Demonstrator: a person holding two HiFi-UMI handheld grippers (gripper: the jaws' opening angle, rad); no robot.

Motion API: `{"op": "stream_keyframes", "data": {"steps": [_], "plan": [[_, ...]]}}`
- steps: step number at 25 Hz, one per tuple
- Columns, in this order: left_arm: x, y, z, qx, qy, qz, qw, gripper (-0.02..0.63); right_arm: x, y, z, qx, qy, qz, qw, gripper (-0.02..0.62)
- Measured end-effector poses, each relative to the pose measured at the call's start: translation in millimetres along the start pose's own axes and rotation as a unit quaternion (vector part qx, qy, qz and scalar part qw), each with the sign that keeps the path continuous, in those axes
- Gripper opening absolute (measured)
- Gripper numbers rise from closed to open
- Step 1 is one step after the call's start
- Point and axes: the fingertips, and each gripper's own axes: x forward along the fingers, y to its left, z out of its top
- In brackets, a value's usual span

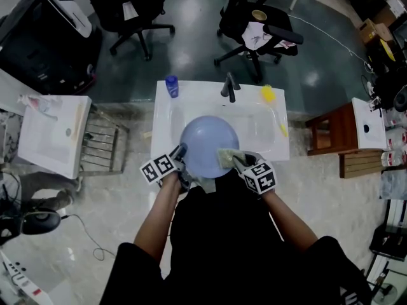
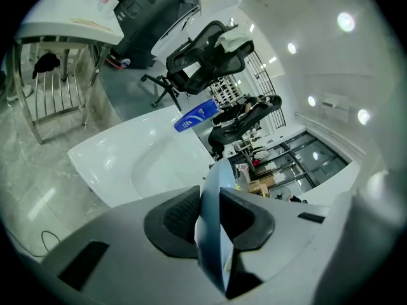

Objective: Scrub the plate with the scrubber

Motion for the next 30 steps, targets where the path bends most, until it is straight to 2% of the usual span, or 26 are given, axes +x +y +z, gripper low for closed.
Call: {"op": "stream_keyframes", "data": {"steps": [6, 17, 21, 25, 30], "plan": [[-7.4, 7.0, 3.5, -0.009, -0.013, 0.01, 0.9998, 0.066, 10.0, 22.3, 2.3, 0.033, -0.006, 0.03, 0.999, 0.066], [-16.1, 15.7, 11.2, -0.02, -0.028, 0.019, 0.9992, 0.066, 21.2, 56.4, 9.5, 0.059, -0.007, 0.07, 0.996, 0.066], [-19.6, 17.5, 13.5, -0.027, -0.032, 0.025, 0.9988, 0.066, 22.2, 69.6, 20.0, 0.06, -0.024, 0.086, 0.994, 0.066], [-24.5, 20.7, 17.9, -0.039, -0.046, 0.034, 0.9976, 0.066, 19.4, 80.1, 26.1, 0.053, -0.045, 0.09, 0.994, 0.066], [-29.2, 22.0, 29.2, -0.044, -0.07, 0.04, 0.9958, 0.067, 20.4, 89.4, 19.8, 0.062, -0.032, 0.091, 0.993, 0.066]]}}
